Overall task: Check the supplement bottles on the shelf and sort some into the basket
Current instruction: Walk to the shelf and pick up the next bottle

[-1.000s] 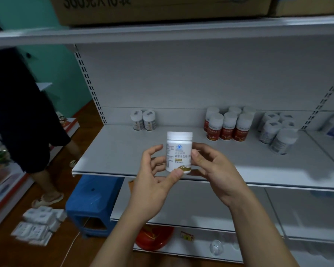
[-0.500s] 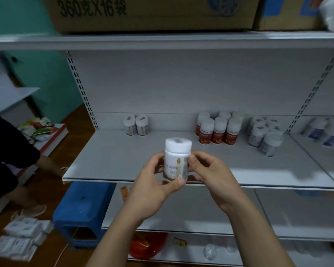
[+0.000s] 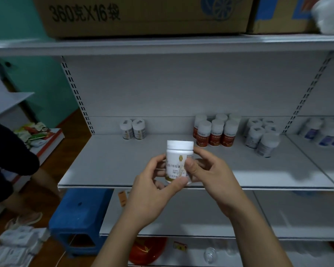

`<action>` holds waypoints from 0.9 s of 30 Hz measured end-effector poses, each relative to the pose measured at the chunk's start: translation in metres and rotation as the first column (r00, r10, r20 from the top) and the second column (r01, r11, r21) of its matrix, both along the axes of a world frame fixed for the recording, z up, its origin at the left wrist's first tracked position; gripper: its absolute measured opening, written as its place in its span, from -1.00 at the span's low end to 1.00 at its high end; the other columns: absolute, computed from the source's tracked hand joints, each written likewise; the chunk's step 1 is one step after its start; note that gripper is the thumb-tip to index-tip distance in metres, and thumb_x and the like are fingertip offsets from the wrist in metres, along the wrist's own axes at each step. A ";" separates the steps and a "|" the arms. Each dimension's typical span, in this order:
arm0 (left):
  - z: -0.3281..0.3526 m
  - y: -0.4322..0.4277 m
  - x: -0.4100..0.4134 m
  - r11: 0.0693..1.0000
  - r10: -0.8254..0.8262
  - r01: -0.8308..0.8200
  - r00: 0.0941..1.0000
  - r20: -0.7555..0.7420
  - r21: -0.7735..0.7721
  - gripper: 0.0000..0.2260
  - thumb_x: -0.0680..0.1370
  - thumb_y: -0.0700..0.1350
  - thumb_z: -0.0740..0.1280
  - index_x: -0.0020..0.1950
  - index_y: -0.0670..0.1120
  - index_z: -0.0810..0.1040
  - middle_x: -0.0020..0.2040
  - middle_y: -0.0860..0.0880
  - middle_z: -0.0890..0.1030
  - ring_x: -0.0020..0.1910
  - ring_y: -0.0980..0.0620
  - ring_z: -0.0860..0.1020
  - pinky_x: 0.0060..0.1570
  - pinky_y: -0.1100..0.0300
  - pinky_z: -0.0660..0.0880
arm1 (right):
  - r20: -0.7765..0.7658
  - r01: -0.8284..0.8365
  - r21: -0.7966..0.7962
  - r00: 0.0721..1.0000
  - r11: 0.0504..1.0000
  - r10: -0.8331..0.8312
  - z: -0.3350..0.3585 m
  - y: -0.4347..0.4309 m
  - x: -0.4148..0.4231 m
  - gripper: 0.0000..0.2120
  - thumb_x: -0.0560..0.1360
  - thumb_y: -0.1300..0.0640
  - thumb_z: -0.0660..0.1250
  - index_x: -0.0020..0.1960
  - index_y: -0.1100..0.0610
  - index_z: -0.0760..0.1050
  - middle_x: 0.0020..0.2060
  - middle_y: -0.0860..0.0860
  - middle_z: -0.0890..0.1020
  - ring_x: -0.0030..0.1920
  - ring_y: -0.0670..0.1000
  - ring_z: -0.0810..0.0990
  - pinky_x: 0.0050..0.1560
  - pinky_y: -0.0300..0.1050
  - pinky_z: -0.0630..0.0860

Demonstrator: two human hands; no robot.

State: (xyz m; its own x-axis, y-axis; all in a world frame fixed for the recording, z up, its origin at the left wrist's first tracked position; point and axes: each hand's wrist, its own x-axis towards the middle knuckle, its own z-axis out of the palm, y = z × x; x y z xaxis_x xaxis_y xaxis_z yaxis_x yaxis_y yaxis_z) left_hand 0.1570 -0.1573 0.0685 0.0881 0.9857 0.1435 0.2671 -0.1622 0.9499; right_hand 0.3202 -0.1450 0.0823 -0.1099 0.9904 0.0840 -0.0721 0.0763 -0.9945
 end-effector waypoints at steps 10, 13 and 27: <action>-0.018 0.015 -0.026 0.998 0.010 -0.019 0.989 -0.149 -0.062 -0.48 0.34 0.03 0.57 0.23 0.13 0.45 0.03 0.17 0.61 -0.05 0.29 0.54 -0.08 0.30 0.50 | -0.115 -0.167 -0.160 0.982 0.973 0.150 -0.020 0.012 -0.023 -0.65 0.49 0.12 0.32 0.27 0.09 0.50 0.01 0.13 0.70 0.04 0.11 0.68 -0.03 -0.13 0.61; -0.024 0.024 -0.041 0.996 0.059 -0.072 0.976 -0.210 -0.056 -0.49 0.34 -0.01 0.56 0.19 0.12 0.41 0.03 0.19 0.58 0.00 0.28 0.53 -0.06 0.21 0.52 | 0.005 -0.101 -0.137 0.995 0.985 0.103 -0.022 0.021 -0.037 -0.69 0.48 0.26 0.40 0.20 0.09 0.55 0.01 0.03 0.71 0.04 0.00 0.68 -0.03 -0.16 0.61; -0.042 0.096 -0.093 0.988 0.098 -0.144 0.861 -0.499 -0.055 -0.51 0.45 0.10 0.43 0.30 0.09 0.33 0.19 0.06 0.50 0.13 0.03 0.49 0.06 0.09 0.48 | 0.599 0.145 -0.005 0.793 0.989 -0.114 -0.024 0.089 -0.115 -0.62 0.27 0.00 0.58 0.02 -0.13 0.53 -0.01 -0.18 0.56 -0.05 -0.24 0.56 -0.10 -0.28 0.55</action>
